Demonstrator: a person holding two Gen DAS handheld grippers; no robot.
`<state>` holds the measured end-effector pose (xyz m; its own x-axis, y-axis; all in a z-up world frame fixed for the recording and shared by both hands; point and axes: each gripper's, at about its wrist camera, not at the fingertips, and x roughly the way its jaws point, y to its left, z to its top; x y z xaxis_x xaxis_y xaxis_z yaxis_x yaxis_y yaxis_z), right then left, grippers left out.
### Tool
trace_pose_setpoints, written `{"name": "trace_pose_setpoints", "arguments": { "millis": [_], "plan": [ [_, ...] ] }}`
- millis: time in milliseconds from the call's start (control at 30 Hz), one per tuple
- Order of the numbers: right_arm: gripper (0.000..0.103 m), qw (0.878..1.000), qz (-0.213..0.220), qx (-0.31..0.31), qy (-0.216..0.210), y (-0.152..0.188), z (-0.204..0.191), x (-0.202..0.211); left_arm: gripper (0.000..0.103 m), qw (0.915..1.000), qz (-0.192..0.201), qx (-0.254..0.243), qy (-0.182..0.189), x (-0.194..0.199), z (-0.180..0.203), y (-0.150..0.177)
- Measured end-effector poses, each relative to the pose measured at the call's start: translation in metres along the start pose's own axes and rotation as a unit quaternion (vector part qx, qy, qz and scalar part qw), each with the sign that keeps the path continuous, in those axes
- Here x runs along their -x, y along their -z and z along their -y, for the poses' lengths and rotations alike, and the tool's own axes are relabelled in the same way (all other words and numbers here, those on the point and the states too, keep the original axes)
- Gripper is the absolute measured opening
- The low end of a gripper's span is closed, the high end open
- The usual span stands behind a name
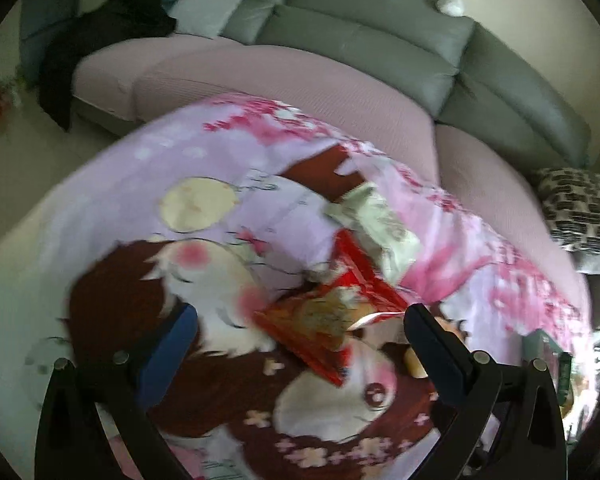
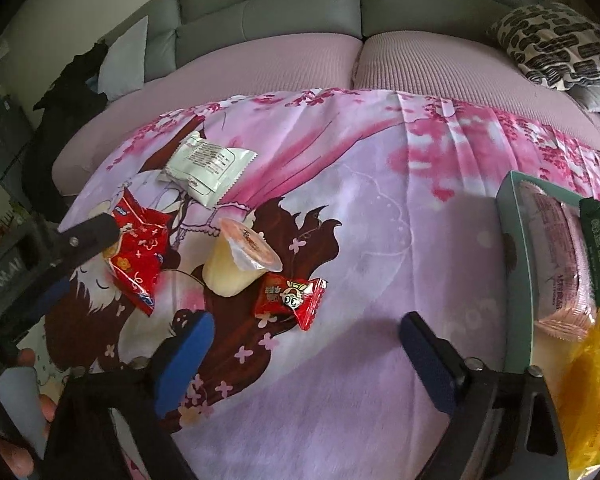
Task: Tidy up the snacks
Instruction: 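Withdraw both open grippers from the tray back to the snack pile, then grasp the red chip bag with the left gripper while the right grasps the small red candy, then lift both snacks and carry them over the tray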
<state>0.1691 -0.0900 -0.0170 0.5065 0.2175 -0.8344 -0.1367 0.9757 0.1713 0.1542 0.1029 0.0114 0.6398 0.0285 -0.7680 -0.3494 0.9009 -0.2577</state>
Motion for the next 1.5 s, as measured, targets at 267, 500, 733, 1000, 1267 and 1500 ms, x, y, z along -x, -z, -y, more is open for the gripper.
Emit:
{"name": "trace_pose_setpoints", "arguments": {
  "millis": [267, 500, 733, 1000, 1267, 1500],
  "plan": [
    [0.081, 1.000, 0.007, 0.006, 0.000, -0.001, 0.000, -0.004, 0.092, 0.9997, -0.001, -0.021, -0.009, -0.016, 0.011, 0.005],
    [0.070, 0.999, 0.016, 0.034, 0.007, -0.002, -0.009, -0.008, 0.083, 0.9992, -0.009, -0.029, -0.027, -0.027, 0.014, 0.006],
    [0.057, 0.998, 0.021, 0.049, 0.015, -0.002, -0.014, -0.012, 0.061, 0.9991, -0.016, -0.025, -0.031, -0.034, 0.012, 0.008],
    [0.034, 0.998, 0.025, 0.048, 0.013, -0.002, -0.011, -0.012, 0.049, 0.9991, -0.010, -0.031, -0.027, -0.029, 0.015, 0.008],
    [0.031, 0.999, 0.024, 0.045, 0.010, -0.001, -0.007, -0.006, 0.045, 0.9992, -0.006, -0.033, -0.023, -0.021, 0.018, 0.007],
    [0.031, 0.998, 0.045, 0.041, 0.008, -0.004, -0.005, 0.014, 0.045, 0.9989, 0.015, -0.043, -0.012, -0.005, 0.025, 0.004]
  ]
}}
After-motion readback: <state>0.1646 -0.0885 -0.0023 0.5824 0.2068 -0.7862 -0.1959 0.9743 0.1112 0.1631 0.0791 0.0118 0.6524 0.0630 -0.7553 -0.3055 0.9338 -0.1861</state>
